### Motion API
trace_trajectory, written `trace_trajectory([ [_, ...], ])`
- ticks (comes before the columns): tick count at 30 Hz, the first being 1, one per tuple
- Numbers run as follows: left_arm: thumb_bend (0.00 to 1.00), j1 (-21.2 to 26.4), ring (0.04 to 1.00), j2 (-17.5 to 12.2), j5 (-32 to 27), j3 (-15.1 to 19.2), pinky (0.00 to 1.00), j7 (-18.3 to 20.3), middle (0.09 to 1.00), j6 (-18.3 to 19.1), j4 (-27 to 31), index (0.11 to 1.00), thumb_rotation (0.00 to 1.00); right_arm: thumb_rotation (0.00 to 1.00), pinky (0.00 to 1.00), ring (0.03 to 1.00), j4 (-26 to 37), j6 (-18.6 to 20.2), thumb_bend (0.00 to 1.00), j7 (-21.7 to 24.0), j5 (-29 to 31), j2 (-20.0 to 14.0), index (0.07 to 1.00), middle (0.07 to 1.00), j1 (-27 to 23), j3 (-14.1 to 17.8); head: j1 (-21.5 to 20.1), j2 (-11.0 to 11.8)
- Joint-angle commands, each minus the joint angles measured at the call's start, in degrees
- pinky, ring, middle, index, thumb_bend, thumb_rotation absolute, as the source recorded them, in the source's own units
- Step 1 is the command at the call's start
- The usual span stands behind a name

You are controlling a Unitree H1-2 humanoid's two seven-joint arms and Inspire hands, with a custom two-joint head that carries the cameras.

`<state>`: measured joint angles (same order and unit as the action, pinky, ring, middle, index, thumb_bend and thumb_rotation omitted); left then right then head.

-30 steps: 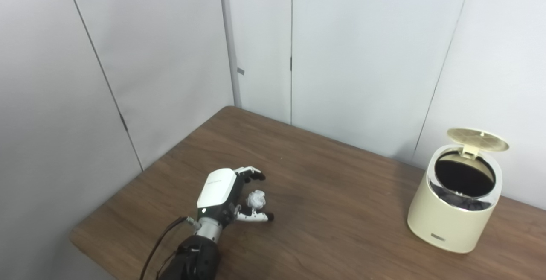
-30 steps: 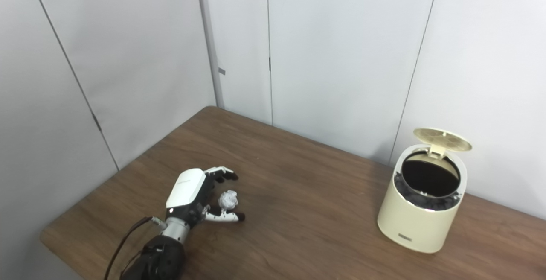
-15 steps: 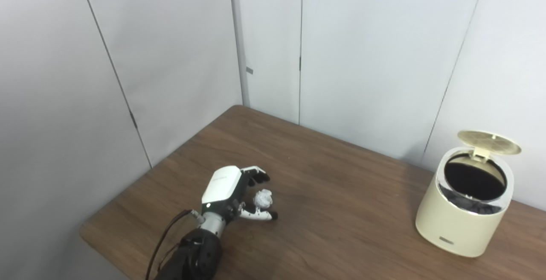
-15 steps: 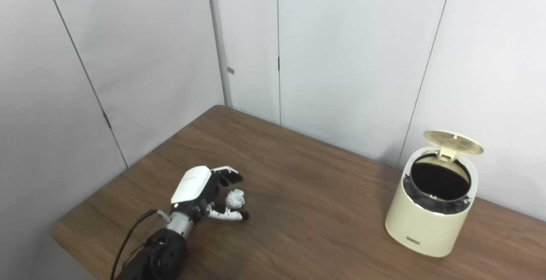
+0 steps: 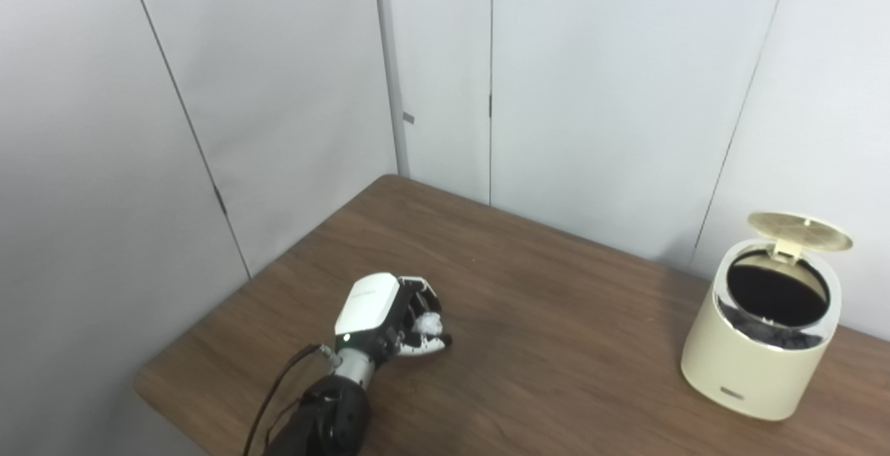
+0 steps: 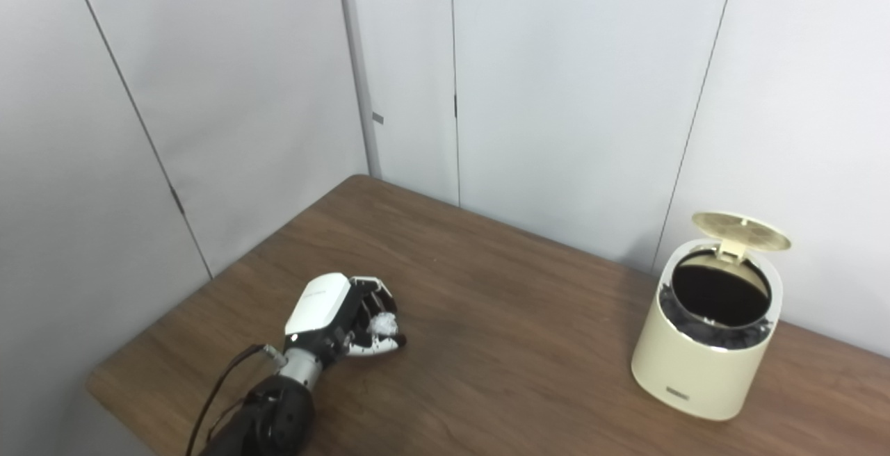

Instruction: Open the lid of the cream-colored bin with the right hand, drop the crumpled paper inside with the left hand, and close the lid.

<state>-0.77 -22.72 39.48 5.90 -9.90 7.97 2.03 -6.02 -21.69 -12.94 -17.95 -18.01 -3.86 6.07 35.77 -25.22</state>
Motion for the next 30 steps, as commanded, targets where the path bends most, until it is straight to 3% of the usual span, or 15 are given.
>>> trace_trajectory([
  [1, 0.52, 0.0, 0.341, -0.5, 0.3, -0.8, 0.3, -0.7, 0.423, -0.5, -1.2, 0.513, 0.0, 0.94, 0.72, 0.849, -0.6, -0.8, 0.87, 0.0, -0.6, -1.0, 0.848, 0.847, 1.8, 0.7, 0.0, -0.1],
  [14, 0.52, -0.1, 0.327, -1.4, 0.5, -1.6, 0.28, -1.4, 0.423, -0.4, -1.1, 0.51, 0.0, 0.93, 0.74, 0.851, 1.0, -0.2, 0.84, 0.1, -0.9, -0.2, 0.85, 0.849, 2.1, 0.4, -1.9, 0.3],
  [20, 0.52, -0.4, 0.354, -2.3, 0.7, -1.5, 0.3, -1.6, 0.434, -1.6, 0.9, 0.511, 0.0, 0.93, 0.74, 0.85, 1.5, 0.2, 0.84, -0.7, -2.4, 0.9, 0.855, 0.854, 2.3, 0.1, -6.1, -0.1],
  [25, 0.52, -0.7, 0.304, -3.2, 0.5, -1.4, 0.24, -1.7, 0.406, -3.8, 3.7, 0.509, 0.0, 0.92, 0.81, 0.855, 1.8, -0.3, 0.84, -1.2, -3.4, 2.0, 0.857, 0.856, 2.4, -0.3, -9.7, -0.2],
  [30, 0.52, -0.7, 0.3, -3.9, 1.0, -1.2, 0.24, -1.8, 0.403, -6.5, 7.1, 0.511, 0.0, 0.94, 0.82, 0.868, 4.6, 1.9, 0.87, -0.9, -4.7, 3.8, 0.858, 0.868, 3.1, -0.9, -13.6, -0.4],
])
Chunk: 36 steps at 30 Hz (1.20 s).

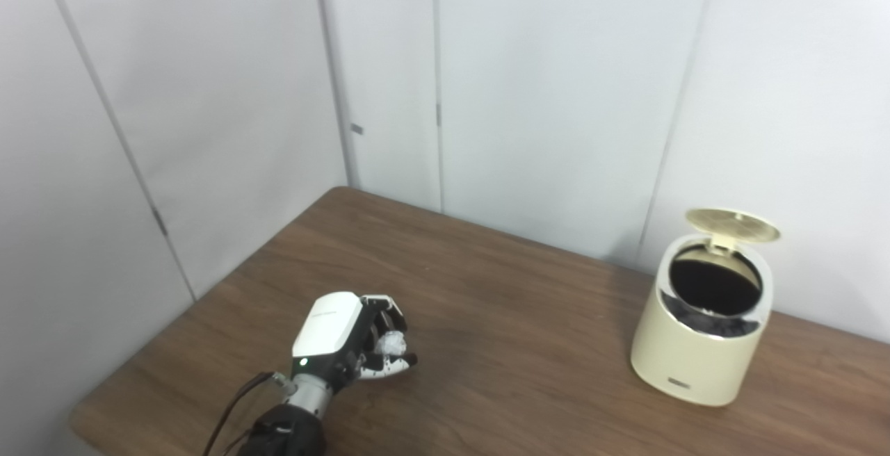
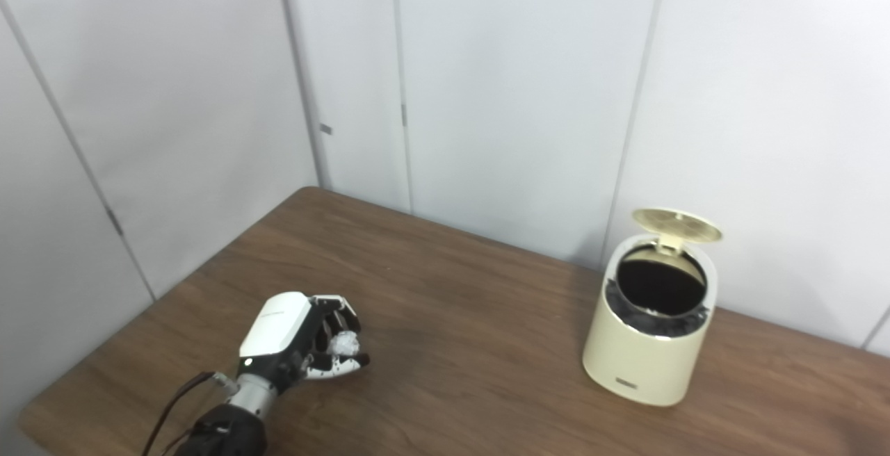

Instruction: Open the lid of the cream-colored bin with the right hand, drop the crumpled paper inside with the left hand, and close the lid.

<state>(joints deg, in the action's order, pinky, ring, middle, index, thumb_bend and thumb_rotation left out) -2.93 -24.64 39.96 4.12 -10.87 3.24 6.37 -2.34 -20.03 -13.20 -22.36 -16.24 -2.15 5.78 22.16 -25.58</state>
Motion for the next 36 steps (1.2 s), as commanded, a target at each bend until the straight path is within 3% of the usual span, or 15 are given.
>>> trace_trajectory([
  [1, 0.52, 1.5, 0.314, -2.0, 0.6, 0.6, 0.25, -0.1, 0.41, -1.4, 4.3, 0.514, 0.0, 0.94, 0.83, 0.876, 0.9, 0.1, 0.86, -0.8, -0.5, 2.2, 0.864, 0.874, 1.4, -0.7, -0.4, -0.1],
  [11, 0.52, 5.5, 0.298, -0.5, 0.8, -0.6, 0.23, 6.0, 0.42, -0.9, 14.4, 0.523, 0.0, 0.95, 0.9, 0.916, 5.1, 2.0, 0.73, -0.3, -3.2, 4.9, 0.9, 0.903, 2.1, -1.8, -5.6, -0.2],
  [13, 0.52, 6.5, 0.339, -0.1, 0.7, -0.8, 0.26, 7.1, 0.448, -0.8, 15.5, 0.509, 0.0, 0.95, 0.89, 0.918, 5.3, 2.1, 0.73, -0.5, -3.7, 5.5, 0.907, 0.903, 2.1, -2.1, -6.8, -0.2],
  [15, 0.52, 7.5, 0.378, 0.1, 0.2, -0.9, 0.3, 8.0, 0.472, -1.3, 15.8, 0.49, 0.0, 0.96, 0.87, 0.912, 5.3, 2.7, 0.76, -0.9, -4.7, 6.1, 0.905, 0.895, 2.0, -2.5, -8.8, -0.2],
  [22, 0.52, 11.3, 0.406, 0.5, -0.8, -1.2, 0.33, 9.2, 0.492, -3.0, 14.9, 0.469, 0.0, 0.89, 0.88, 0.888, 3.2, 2.6, 0.67, -2.4, -7.4, 7.3, 0.877, 0.878, 1.3, -3.4, -13.0, 0.4],
  [28, 0.52, 14.0, 0.426, 0.4, -1.8, -1.7, 0.34, 11.0, 0.511, -3.7, 15.4, 0.45, 0.0, 0.84, 0.85, 0.874, 3.2, 2.1, 0.72, -3.4, -7.8, 8.5, 0.849, 0.861, 1.4, -4.5, -15.9, 0.5],
  [36, 0.52, 18.2, 0.433, 1.3, -1.4, -4.5, 0.35, 11.5, 0.508, -5.0, 14.0, 0.448, 0.0, 0.81, 0.84, 0.869, 4.4, 3.8, 0.72, -3.9, -9.2, 9.4, 0.843, 0.857, 1.9, -5.8, -19.2, 0.7],
])
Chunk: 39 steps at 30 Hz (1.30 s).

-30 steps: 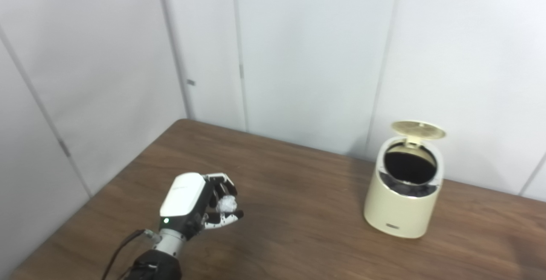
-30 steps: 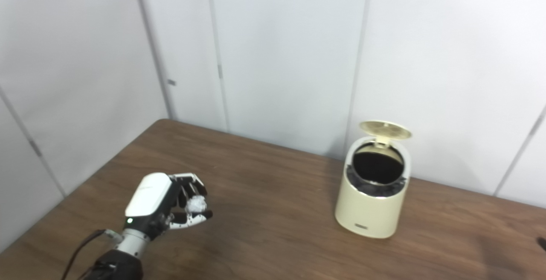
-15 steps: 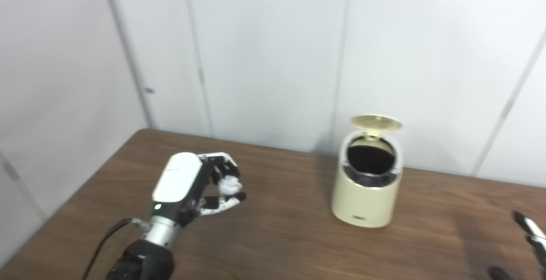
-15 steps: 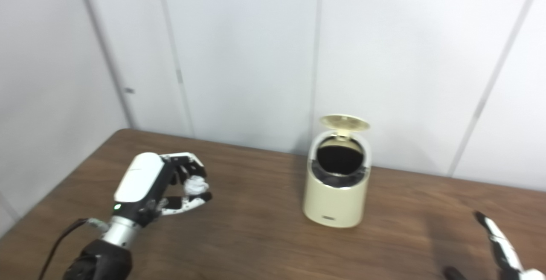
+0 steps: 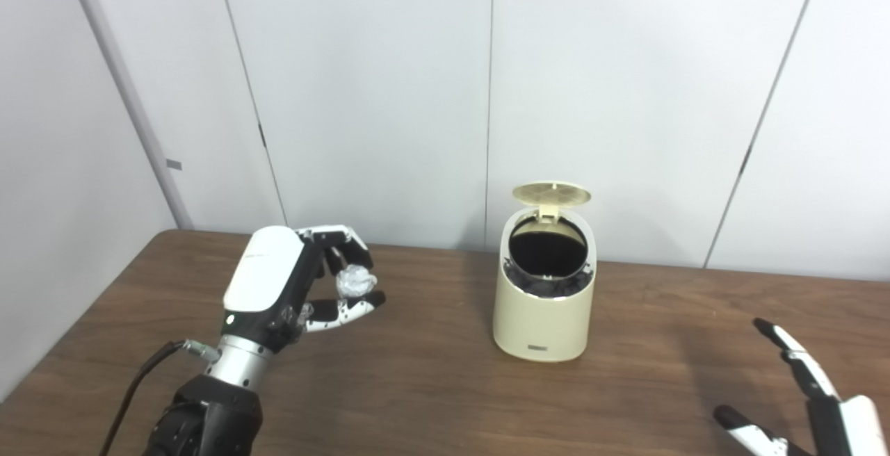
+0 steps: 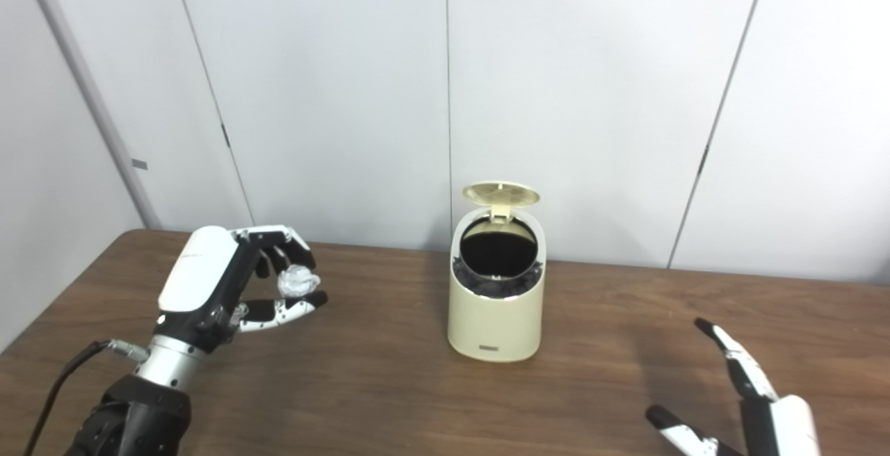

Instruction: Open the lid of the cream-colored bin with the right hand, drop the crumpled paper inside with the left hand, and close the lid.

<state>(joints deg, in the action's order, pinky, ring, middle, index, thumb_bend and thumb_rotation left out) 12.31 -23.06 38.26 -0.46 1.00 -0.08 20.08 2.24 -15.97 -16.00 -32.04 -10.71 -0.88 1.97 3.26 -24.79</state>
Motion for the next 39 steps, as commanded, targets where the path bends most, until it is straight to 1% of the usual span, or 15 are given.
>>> trace_trajectory([
  [1, 0.52, 3.4, 0.431, -0.2, 0.2, -0.3, 0.35, -0.4, 0.508, -2.1, 0.0, 0.449, 0.0, 0.8, 0.84, 0.868, -0.2, -0.3, 0.72, -1.2, 0.6, 4.1, 0.843, 0.856, 0.6, -2.1, -0.6, -0.1],
  [4, 0.52, 5.0, 0.427, 0.3, 0.5, -1.4, 0.35, -0.4, 0.509, -2.8, -1.1, 0.451, 0.0, 0.78, 0.85, 0.866, -0.3, -0.5, 0.73, -1.5, 0.5, 4.7, 0.839, 0.855, 0.6, -2.3, -1.9, 0.0],
  [9, 0.52, 7.3, 0.426, 1.5, 0.0, -3.1, 0.35, -0.3, 0.507, -3.7, -3.5, 0.453, 0.0, 0.81, 0.84, 0.864, -0.3, 0.0, 0.77, -1.5, 0.3, 5.6, 0.855, 0.861, 0.7, -2.6, -2.9, 0.1],
  [11, 0.52, 8.3, 0.421, 1.9, 0.7, -4.1, 0.34, -0.9, 0.507, -4.9, -5.1, 0.452, 0.0, 0.82, 0.84, 0.867, -0.6, -0.1, 0.78, -1.8, 0.1, 5.9, 0.862, 0.865, 0.8, -2.7, -3.5, 0.1],
  [12, 0.52, 8.7, 0.41, 2.1, 0.9, -4.5, 0.33, -1.2, 0.503, -5.6, -5.9, 0.456, 0.0, 0.82, 0.84, 0.871, -0.6, -0.1, 0.78, -1.9, 0.0, 6.0, 0.867, 0.869, 0.8, -2.8, -3.6, 0.1],
  [13, 0.51, 9.0, 0.429, 2.2, 1.0, -4.7, 0.33, -1.5, 0.502, -6.1, -6.3, 0.458, 0.0, 0.82, 0.85, 0.873, -0.5, -0.1, 0.78, -2.0, -0.1, 6.1, 0.869, 0.871, 0.9, -2.8, -3.7, 0.0],
  [19, 0.5, 10.9, 0.444, 3.6, 2.1, -6.1, 0.32, -1.0, 0.498, -6.7, -8.6, 0.46, 0.0, 0.82, 0.86, 0.879, -0.6, -0.2, 0.79, -2.1, 0.1, 6.3, 0.874, 0.876, 1.0, -3.1, -4.8, 0.1],
  [23, 0.5, 12.8, 0.441, 4.5, 2.1, -7.5, 0.32, -1.0, 0.499, -8.0, -10.8, 0.461, 0.0, 0.82, 0.86, 0.881, -0.9, -0.1, 0.78, -2.4, -0.2, 6.8, 0.869, 0.875, 0.8, -3.3, -5.7, 0.4],
  [26, 0.5, 14.8, 0.434, 5.1, 2.7, -8.7, 0.31, -1.4, 0.49, -9.5, -12.5, 0.475, 0.0, 0.81, 0.86, 0.884, -0.8, 0.3, 0.78, -2.5, -0.4, 7.4, 0.866, 0.874, 0.8, -3.5, -6.3, 0.6],
  [30, 0.5, 17.8, 0.412, 6.5, 2.1, -9.7, 0.29, -0.9, 0.49, -9.7, -14.2, 0.494, 0.0, 0.83, 0.86, 0.881, -0.9, 0.5, 0.79, -3.1, -1.5, 8.1, 0.866, 0.874, 0.7, -3.9, -7.2, 0.8],
  [35, 0.5, 20.1, 0.377, 7.3, 1.9, -10.3, 0.26, -0.5, 0.474, -10.2, -16.1, 0.527, 0.0, 0.83, 0.86, 0.873, -1.2, 0.7, 0.8, -3.9, -2.3, 8.6, 0.863, 0.869, 0.6, -4.5, -8.1, 0.8],
  [39, 0.5, 22.2, 0.373, 7.9, 2.5, -11.3, 0.25, -0.9, 0.472, -11.0, -18.4, 0.536, 0.0, 0.84, 0.86, 0.877, -1.4, 0.6, 0.83, -4.2, -2.2, 9.1, 0.865, 0.872, 0.6, -4.7, -8.8, 1.0],
])
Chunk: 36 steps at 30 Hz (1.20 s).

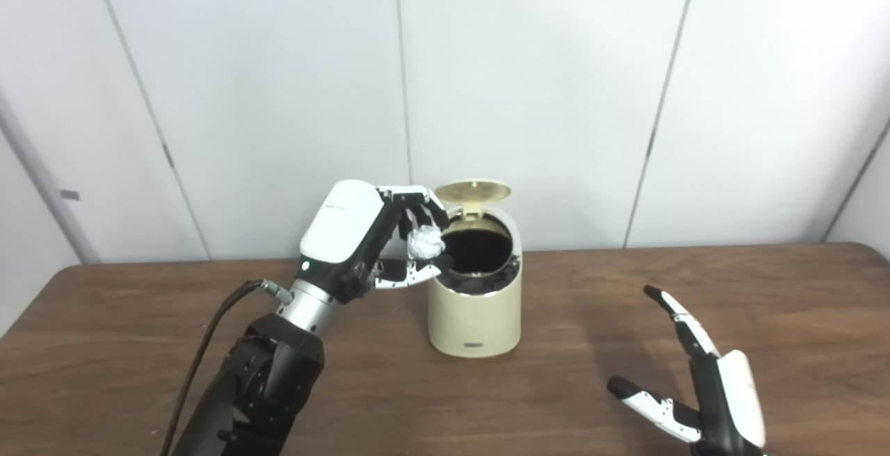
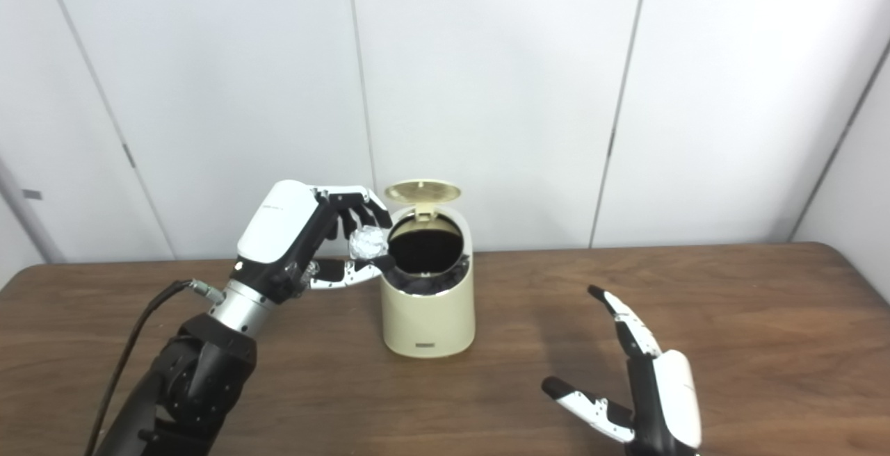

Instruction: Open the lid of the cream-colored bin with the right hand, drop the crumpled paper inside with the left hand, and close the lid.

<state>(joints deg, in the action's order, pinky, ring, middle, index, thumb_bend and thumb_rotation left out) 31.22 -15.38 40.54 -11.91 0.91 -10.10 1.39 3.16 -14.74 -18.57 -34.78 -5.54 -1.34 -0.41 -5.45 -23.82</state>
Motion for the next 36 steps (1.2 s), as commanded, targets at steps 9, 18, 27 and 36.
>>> trace_trajectory([
  [9, 0.5, 5.9, 0.385, 1.4, 1.3, -1.7, 0.24, -2.4, 0.469, -2.4, -4.3, 0.516, 0.0, 0.83, 0.83, 0.881, -2.9, -1.0, 0.81, -2.7, -0.3, 4.4, 0.867, 0.879, 1.1, -3.0, -1.4, 0.4],
  [18, 0.49, 7.2, 0.343, 2.3, 4.1, -3.6, 0.19, -5.8, 0.465, -5.2, -9.4, 0.543, 0.0, 0.84, 0.83, 0.885, -2.7, -0.1, 0.82, -3.7, -0.7, 4.9, 0.872, 0.882, 1.2, -4.2, -2.8, 0.7],
  [27, 0.49, 8.7, 0.35, 1.6, 11.5, -7.5, 0.19, -12.1, 0.435, -7.6, -15.8, 0.53, 0.0, 0.82, 0.86, 0.898, -2.3, -0.5, 0.81, -3.8, 0.1, 5.3, 0.883, 0.889, 1.5, -4.6, -3.4, 0.8],
  [36, 0.5, 10.0, 0.385, 2.1, 14.5, -9.9, 0.24, -18.6, 0.454, -8.9, -21.2, 0.521, 0.0, 0.82, 0.84, 0.889, -2.2, -0.4, 0.81, -4.4, -0.6, 5.8, 0.869, 0.88, 1.8, -5.0, -4.5, 1.6],
])
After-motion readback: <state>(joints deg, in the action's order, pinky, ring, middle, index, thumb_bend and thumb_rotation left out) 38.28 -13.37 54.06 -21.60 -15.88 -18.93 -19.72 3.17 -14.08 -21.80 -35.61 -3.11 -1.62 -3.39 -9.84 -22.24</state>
